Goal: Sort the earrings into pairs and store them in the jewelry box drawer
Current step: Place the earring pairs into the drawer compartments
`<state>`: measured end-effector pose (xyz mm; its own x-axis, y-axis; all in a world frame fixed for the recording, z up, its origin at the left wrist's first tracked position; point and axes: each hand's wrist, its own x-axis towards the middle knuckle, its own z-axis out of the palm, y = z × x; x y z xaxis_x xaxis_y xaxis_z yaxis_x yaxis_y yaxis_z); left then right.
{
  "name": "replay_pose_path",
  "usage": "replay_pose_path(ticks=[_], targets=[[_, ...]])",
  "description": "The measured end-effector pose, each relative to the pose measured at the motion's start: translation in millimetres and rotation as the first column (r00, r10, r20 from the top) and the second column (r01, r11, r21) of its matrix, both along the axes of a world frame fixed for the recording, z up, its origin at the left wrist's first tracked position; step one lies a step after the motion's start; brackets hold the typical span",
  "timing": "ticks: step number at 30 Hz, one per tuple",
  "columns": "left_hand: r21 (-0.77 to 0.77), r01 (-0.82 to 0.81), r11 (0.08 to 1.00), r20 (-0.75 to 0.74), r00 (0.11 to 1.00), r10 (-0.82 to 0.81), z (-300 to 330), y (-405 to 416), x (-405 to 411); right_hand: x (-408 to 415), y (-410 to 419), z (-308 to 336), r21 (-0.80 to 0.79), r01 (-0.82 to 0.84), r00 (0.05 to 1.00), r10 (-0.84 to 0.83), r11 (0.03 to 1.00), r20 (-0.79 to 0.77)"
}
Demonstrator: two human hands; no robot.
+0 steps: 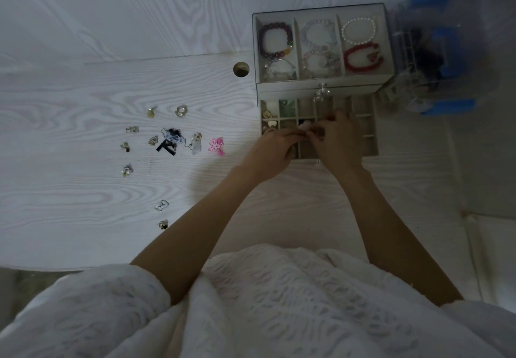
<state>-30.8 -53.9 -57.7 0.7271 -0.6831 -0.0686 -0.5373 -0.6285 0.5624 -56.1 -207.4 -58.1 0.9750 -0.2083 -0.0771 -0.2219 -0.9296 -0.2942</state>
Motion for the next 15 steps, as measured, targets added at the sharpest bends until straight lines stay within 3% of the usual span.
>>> replay_pose_path(ticks=[6, 10, 12, 15], targets=[[-0.096, -0.097, 0.991, 0.068, 0.992, 0.104, 14, 28, -5, -11, 27, 20, 0.102, -0.078, 0.979, 0.057, 0.992, 0.195], [-0.204, -0.438, 0.875, 0.073, 0.885, 0.460, 10, 84, -12, -7, 74, 30, 0.239, -0.261, 0.940, 0.190, 0.935, 0.282], [-0.158, -0.550, 0.820, 0.042, 0.826, 0.562, 0, 113, -11, -1, 103, 26, 0.313, -0.319, 0.941, 0.262, 0.895, 0.213], [0.032, -0.543, 0.839, 0.057, 0.839, 0.541, -14, 136, -4, 11, 138, 5, 0.280, -0.366, 0.929, 0.368, 0.888, 0.045]])
